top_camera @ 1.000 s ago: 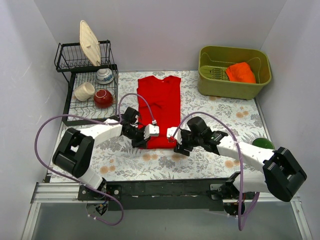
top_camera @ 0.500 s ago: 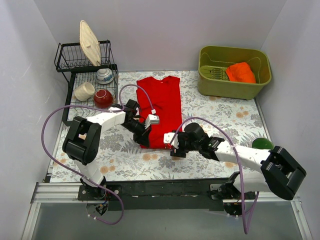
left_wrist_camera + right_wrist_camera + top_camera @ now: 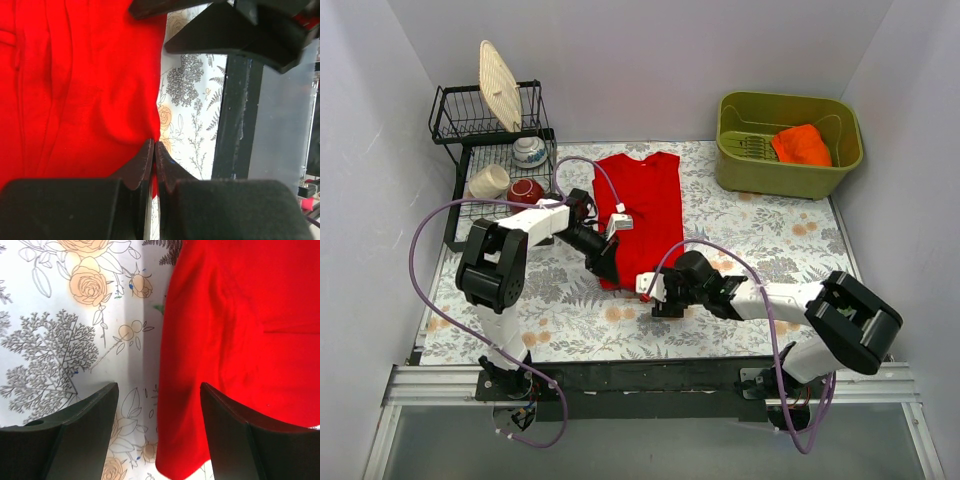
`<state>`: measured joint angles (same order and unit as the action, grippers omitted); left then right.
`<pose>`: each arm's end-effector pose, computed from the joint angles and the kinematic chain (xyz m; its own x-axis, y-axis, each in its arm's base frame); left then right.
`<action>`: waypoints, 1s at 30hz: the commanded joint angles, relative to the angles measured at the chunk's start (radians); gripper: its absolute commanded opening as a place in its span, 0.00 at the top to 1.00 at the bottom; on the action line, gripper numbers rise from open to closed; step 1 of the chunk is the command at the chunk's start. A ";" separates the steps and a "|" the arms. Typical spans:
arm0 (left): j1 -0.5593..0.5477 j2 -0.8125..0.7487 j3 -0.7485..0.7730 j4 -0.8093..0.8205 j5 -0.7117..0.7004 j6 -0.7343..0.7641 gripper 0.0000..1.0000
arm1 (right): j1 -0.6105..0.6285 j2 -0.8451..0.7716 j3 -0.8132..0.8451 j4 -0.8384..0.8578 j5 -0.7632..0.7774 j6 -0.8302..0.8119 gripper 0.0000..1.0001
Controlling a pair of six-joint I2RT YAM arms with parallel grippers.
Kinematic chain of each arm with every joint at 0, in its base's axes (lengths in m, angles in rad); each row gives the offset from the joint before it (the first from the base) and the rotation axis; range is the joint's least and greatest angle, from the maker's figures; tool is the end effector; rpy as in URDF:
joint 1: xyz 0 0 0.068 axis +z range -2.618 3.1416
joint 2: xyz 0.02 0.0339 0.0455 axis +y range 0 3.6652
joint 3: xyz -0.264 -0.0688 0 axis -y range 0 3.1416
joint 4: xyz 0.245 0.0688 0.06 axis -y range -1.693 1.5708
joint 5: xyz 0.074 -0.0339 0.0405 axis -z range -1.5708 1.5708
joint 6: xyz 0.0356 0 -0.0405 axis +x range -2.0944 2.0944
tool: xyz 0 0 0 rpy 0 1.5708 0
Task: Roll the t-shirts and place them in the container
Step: Roll the T-shirt to the center of the board.
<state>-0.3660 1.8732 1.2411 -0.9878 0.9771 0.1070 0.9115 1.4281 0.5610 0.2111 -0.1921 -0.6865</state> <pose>0.2949 -0.1446 0.1754 -0.9100 0.4128 -0.0396 0.2609 0.4957 -0.8284 0.1619 0.2200 0.1604 0.2615 -0.6782 -0.6867 -0.9086 0.0670 -0.4122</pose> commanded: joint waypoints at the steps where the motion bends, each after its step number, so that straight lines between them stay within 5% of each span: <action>1: 0.010 -0.011 0.035 -0.066 0.067 0.020 1.00 | 0.010 0.045 0.042 0.123 0.051 -0.018 0.25; 7: 0.028 0.003 0.035 -0.123 0.060 0.065 1.00 | 0.020 0.091 -0.006 0.267 0.169 -0.090 0.34; 10: 0.039 -0.015 0.012 -0.100 0.031 0.072 1.00 | 0.013 0.092 -0.013 0.275 0.180 -0.131 0.54; 11: 0.044 -0.034 -0.002 -0.072 0.023 0.056 0.94 | 0.006 0.094 -0.006 0.257 0.171 -0.131 0.68; 14: 0.052 -0.184 -0.142 0.150 -0.040 -0.016 0.63 | 0.003 0.095 0.034 0.157 0.138 -0.113 0.79; 16: 0.049 -0.352 -0.304 0.380 -0.095 -0.065 0.48 | 0.001 0.097 0.066 0.104 0.117 -0.084 0.81; 20: 0.003 -0.564 -0.517 0.659 -0.210 -0.089 0.36 | 0.003 0.106 0.097 0.057 0.097 -0.050 0.80; 30: -0.106 -0.674 -0.695 0.896 -0.321 -0.049 0.37 | -0.033 0.146 0.154 -0.030 0.045 0.041 0.80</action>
<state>-0.4450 1.2285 0.5842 -0.2253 0.7067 0.0238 0.9024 1.5597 0.6571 0.2226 -0.1036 -0.7090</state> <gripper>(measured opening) 0.640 0.199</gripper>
